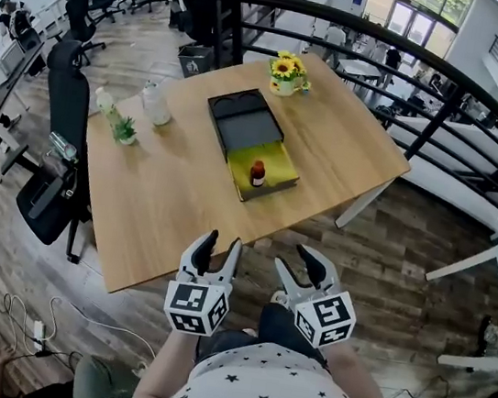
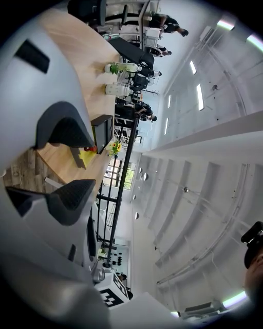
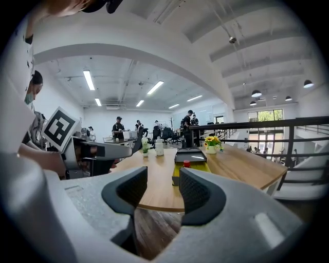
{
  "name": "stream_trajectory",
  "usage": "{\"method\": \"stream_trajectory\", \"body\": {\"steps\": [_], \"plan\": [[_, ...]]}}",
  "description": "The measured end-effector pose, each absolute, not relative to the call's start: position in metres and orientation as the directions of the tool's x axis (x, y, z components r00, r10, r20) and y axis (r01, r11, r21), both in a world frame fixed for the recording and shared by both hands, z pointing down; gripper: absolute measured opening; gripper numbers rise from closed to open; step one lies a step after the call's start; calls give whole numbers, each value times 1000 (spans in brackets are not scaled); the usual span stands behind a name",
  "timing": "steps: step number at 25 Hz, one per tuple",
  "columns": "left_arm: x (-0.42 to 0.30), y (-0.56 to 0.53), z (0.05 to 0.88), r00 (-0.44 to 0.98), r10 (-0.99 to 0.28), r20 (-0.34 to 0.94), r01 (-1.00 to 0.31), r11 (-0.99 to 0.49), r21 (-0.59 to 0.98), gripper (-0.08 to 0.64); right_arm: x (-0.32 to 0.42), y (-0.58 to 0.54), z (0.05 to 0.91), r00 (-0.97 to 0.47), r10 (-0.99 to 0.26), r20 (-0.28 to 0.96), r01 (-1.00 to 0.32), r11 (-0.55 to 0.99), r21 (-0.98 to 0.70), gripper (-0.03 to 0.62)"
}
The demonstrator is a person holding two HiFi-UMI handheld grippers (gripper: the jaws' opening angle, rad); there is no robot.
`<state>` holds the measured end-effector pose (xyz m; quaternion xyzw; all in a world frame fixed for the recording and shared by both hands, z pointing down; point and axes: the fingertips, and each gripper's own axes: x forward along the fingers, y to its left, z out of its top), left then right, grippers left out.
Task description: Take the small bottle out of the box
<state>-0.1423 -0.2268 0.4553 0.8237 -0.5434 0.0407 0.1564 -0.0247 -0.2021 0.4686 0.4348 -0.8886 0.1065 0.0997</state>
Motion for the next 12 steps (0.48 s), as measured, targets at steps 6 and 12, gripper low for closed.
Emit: {"method": "stream_trajectory", "body": {"steps": [6, 12], "plan": [[-128, -264, 467, 414, -874, 254, -907, -372, 198, 173, -15, -236, 481, -602, -749, 277, -795, 596, -117, 179], [-117, -314, 471, 411, -870, 271, -910, -373, 182, 173, -12, -290, 472, -622, -735, 270, -779, 615, -120, 179]]}}
